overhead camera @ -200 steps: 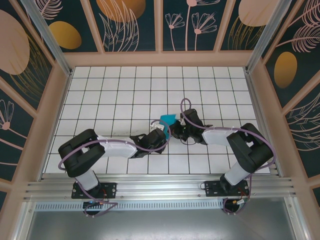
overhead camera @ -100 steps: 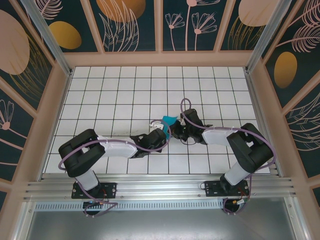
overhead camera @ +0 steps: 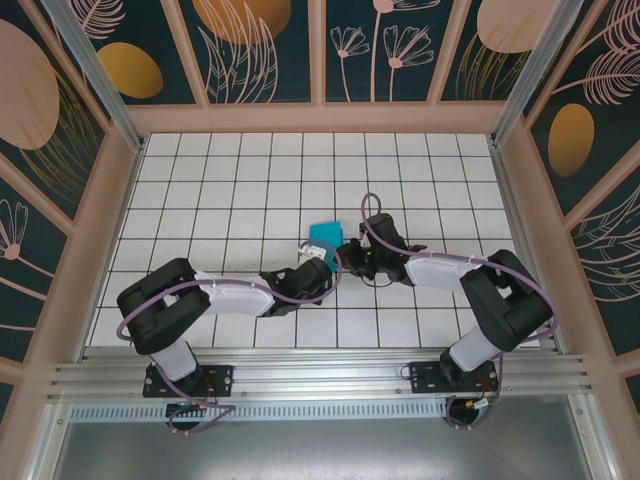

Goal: Fold a paper plane with a square sheet of paper (pick it up from the middle)
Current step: Fourth fold the wing at the center of the table.

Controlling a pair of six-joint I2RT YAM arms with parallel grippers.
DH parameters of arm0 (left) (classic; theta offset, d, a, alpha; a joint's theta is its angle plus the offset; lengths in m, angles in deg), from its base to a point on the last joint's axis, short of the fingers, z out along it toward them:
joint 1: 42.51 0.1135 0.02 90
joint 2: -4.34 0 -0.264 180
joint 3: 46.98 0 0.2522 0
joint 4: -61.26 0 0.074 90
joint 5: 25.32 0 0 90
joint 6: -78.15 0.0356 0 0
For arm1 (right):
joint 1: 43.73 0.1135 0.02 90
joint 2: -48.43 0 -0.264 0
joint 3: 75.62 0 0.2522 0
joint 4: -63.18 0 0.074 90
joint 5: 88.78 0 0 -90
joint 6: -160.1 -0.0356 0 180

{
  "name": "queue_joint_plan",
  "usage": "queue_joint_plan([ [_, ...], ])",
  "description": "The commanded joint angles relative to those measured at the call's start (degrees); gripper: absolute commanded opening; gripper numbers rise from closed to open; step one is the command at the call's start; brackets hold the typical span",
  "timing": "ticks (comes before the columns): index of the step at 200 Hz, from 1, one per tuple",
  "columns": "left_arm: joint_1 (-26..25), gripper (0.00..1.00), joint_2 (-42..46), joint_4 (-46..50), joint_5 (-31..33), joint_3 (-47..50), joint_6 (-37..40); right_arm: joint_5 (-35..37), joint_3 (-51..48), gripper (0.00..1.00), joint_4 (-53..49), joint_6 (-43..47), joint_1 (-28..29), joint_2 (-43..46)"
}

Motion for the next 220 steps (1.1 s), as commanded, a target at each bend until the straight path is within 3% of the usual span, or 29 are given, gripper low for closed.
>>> queue_joint_plan([
  [1,-0.19,0.09,1.80,-0.94,-0.26,1.93,-1.33,2.14,1.89,0.25,-4.06,3.19,0.17,2.98],
  [53,0.20,0.08,6.59,-8.34,-4.98,8.03,-4.28,3.05,-0.21,0.41,-5.65,7.97,-1.99,9.86],
  [87,2.17,0.08,9.03,-16.87,-11.20,14.08,-7.48,-1.37,-1.21,0.42,-3.78,11.54,-3.16,11.69],
  [140,6.84,0.08,14.58,-28.91,-18.27,23.73,-12.62,-6.63,-0.44,0.32,-1.29,14.62,-2.48,8.05],
  [152,7.49,0.09,15.40,-30.81,-19.17,25.31,-13.51,-6.94,0.18,0.26,-1.46,15.07,-2.24,6.30],
  [172,7.67,0.09,16.06,-30.61,-19.11,26.11,-13.67,-8.12,1.96,0.17,-1.23,15.43,-1.57,2.08],
  [220,7.73,0.09,15.16,-29.55,-18.87,25.37,-13.10,-7.70,10.36,0.12,-2.75,15.94,1.55,-10.79],
])
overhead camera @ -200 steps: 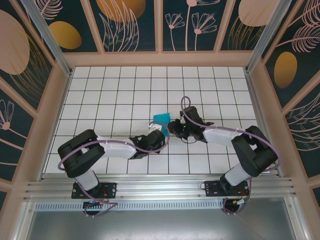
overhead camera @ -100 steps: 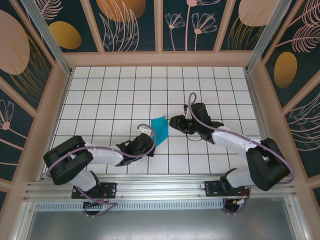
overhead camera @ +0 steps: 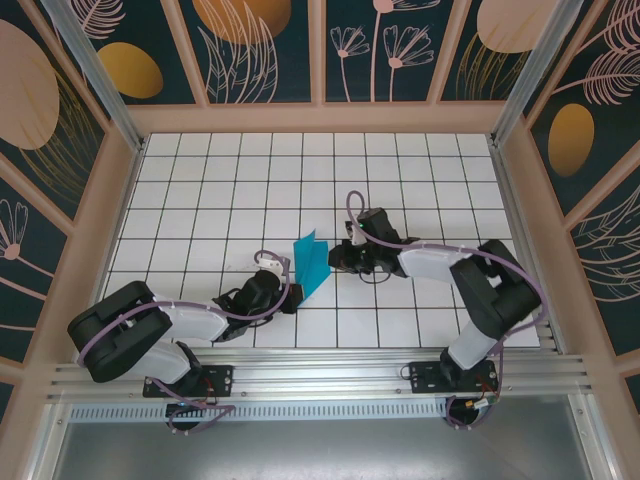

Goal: Fold a paper plane with a square sheet of paper (pick it up from the middle)
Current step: Fourth fold the wing at the center of the table.

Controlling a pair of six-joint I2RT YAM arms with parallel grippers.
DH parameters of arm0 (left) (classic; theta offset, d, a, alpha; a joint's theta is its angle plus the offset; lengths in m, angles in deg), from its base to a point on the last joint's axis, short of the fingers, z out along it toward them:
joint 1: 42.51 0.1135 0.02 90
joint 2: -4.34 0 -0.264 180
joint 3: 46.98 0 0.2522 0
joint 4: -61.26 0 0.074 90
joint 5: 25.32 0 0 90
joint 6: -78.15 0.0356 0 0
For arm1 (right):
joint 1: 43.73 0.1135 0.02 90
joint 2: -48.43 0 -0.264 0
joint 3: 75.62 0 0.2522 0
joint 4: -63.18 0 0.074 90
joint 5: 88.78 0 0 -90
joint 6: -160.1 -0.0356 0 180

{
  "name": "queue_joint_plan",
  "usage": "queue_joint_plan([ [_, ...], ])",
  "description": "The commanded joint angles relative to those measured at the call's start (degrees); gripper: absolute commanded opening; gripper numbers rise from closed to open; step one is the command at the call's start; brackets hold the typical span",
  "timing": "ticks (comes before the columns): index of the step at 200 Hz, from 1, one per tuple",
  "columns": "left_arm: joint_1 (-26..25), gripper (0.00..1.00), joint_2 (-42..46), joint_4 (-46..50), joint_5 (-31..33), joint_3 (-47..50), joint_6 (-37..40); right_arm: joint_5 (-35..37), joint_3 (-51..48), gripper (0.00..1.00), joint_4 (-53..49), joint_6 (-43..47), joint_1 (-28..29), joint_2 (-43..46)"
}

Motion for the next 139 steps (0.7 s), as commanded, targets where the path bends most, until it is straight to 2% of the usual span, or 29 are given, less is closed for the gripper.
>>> queue_joint_plan([
  [1,0.30,0.09,-0.02,-1.66,-0.61,-0.33,-0.57,-0.50,4.92,0.12,-0.39,1.29,1.61,-4.55],
  [63,0.31,0.10,-0.41,3.55,-0.11,-3.55,3.13,6.02,8.55,0.10,-4.52,0.67,1.91,-12.35],
  [96,0.27,0.10,-1.99,4.10,-1.85,-5.95,5.37,9.08,2.82,0.08,-4.11,-1.78,1.30,-9.04],
  [139,0.26,0.10,-4.11,6.75,-3.18,-8.79,8.84,12.86,-4.93,0.10,-2.21,-4.69,0.72,0.02],
])
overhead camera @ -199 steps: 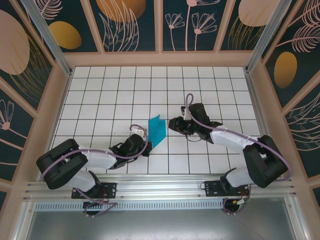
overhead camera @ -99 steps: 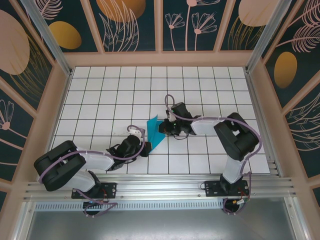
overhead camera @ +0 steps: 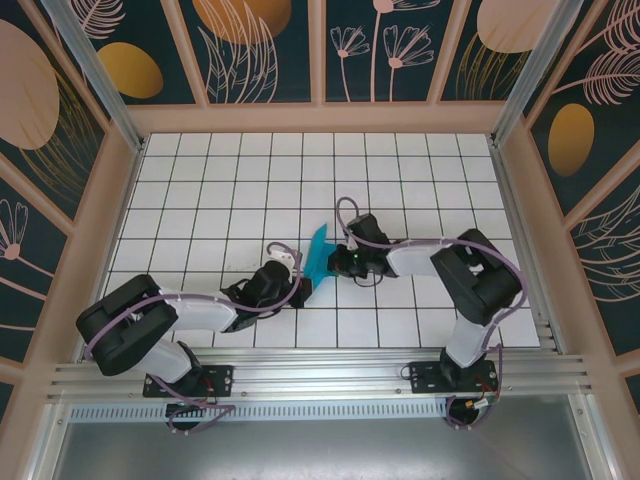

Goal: Fold a paper plane with a square sheet of paper (pick it up from the middle)
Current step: Fourth fold the wing at the center of the table.

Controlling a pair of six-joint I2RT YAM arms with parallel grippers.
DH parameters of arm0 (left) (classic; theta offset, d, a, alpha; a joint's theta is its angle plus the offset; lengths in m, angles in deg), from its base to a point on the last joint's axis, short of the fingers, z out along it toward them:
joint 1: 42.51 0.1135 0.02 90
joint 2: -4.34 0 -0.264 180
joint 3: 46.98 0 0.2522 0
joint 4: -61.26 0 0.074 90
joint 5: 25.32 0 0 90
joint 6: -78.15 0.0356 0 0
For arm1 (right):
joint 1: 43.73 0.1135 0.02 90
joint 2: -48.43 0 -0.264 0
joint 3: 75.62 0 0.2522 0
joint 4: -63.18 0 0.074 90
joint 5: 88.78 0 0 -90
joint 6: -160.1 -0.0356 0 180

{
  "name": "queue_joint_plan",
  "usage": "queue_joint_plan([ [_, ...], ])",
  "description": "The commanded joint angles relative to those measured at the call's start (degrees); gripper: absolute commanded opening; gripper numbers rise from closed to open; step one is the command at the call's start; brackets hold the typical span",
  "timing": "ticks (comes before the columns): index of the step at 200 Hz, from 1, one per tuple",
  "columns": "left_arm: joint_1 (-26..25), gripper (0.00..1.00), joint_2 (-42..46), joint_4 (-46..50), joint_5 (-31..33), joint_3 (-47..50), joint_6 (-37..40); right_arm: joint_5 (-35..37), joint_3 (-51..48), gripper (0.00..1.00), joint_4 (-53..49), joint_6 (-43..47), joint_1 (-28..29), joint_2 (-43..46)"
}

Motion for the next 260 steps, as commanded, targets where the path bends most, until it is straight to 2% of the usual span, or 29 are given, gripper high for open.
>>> queue_joint_plan([
  [1,0.27,0.10,-0.83,2.89,-1.24,-1.88,3.53,4.96,-3.59,0.10,-3.12,-1.87,-0.74,4.06],
  [34,0.24,0.11,-1.05,5.85,-2.62,-3.29,7.03,7.64,-3.04,0.15,-7.70,0.57,-2.86,10.12],
  [64,0.19,0.11,-2.86,8.59,-3.35,-5.13,8.57,4.70,-2.80,0.27,-8.48,1.41,-3.99,14.33],
  [102,0.26,0.11,-3.73,8.07,-3.55,-6.08,8.15,0.57,-7.13,0.49,-2.15,-4.20,-2.30,20.72],
  [136,0.23,0.11,-3.68,8.22,-3.55,-6.22,8.22,-1.00,-8.20,0.56,0.94,-8.15,-0.10,22.36],
  [201,0.23,0.14,-3.49,9.19,-3.17,-6.34,8.85,2.69,0.97,0.49,-3.19,-12.91,2.39,9.66],
  [221,0.22,0.16,-3.15,9.99,-2.52,-6.40,9.17,3.80,3.13,0.42,-5.55,-13.04,2.49,7.00],
  [260,0.14,0.25,-2.42,11.60,-0.92,-6.58,9.81,3.54,3.31,0.21,-5.24,-13.68,2.57,6.33],
])
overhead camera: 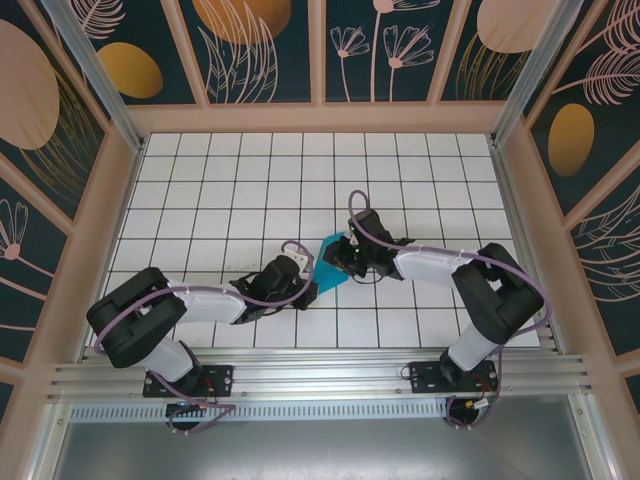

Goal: Fold a paper plane with a square sheet of paper (pick it up from the middle)
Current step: Fourth fold the wing at the center of the table.

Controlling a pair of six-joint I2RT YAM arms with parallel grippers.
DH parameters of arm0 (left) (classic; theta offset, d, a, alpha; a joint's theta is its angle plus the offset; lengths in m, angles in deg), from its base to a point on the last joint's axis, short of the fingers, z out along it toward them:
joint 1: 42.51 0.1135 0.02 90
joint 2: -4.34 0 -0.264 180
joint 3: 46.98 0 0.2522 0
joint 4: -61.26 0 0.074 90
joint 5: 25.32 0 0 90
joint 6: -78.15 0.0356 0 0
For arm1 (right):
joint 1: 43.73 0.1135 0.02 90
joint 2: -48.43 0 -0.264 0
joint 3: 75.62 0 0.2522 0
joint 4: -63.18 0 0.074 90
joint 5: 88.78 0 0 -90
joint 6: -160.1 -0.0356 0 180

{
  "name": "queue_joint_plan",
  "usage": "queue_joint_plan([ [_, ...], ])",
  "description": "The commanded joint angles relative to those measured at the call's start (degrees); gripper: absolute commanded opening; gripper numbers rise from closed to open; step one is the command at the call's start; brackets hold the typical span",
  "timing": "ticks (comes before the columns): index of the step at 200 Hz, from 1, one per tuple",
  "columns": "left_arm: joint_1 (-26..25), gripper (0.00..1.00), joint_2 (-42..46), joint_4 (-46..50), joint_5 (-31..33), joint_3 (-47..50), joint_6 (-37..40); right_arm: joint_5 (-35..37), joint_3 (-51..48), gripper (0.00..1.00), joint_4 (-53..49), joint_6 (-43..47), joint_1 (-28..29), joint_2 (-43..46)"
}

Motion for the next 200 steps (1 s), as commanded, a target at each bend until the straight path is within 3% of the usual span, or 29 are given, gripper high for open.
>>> queue_joint_plan([
  [1,0.12,0.25,0.87,2.47,1.40,-1.22,1.35,1.02,1.44,0.21,-1.39,-1.07,0.48,-0.32],
  [31,-0.14,0.36,1.28,3.34,2.25,-1.31,1.78,0.75,1.50,0.15,-1.10,-1.46,0.48,0.46],
  [60,-1.17,0.38,0.73,4.73,3.14,-2.24,2.67,0.00,1.89,0.15,-0.91,-1.46,0.48,0.59],
  [109,-2.64,0.32,0.37,6.36,7.66,-3.06,2.23,-0.07,2.06,0.15,-1.49,-1.12,0.53,0.76],
  [200,-4.20,0.35,-0.66,7.71,10.25,-3.33,3.27,0.22,2.36,0.14,-2.42,-0.51,0.48,0.85],
])
